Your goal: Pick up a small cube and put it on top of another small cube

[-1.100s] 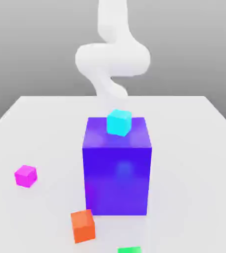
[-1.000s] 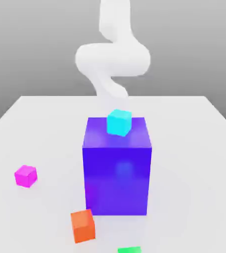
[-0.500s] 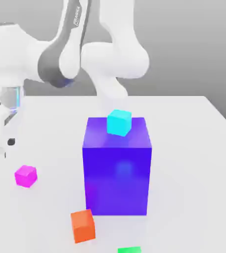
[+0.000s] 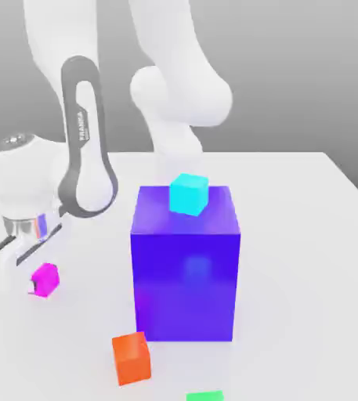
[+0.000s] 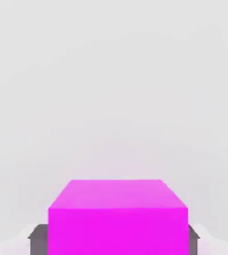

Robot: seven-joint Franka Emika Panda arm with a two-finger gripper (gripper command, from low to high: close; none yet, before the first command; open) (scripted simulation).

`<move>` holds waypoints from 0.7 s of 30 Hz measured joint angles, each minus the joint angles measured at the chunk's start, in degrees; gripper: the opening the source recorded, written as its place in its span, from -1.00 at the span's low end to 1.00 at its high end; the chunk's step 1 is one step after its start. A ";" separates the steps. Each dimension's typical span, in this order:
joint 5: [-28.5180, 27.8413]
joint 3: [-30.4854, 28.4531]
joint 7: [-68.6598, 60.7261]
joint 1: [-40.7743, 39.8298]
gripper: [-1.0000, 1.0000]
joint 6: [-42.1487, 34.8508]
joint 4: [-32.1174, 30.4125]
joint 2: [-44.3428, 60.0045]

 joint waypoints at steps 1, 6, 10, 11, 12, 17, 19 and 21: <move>0.24 0.58 -0.18 -0.53 -1.00 0.53 0.12 0.66; -5.07 -4.01 3.73 2.74 -1.00 -5.61 -1.42 -7.08; -10.04 -4.24 5.70 5.00 -1.00 -11.88 -1.35 -13.24; -10.88 -3.14 4.32 6.82 -1.00 -13.21 0.18 -13.00; -11.65 -1.86 2.61 8.55 -1.00 -14.49 2.00 -12.41; -14.57 5.62 -6.84 14.90 -1.00 -20.32 11.31 -8.63; -15.56 8.76 -10.45 17.28 -1.00 -22.43 14.75 -7.17; -16.50 11.95 -14.07 19.73 -1.00 -24.52 18.15 -5.73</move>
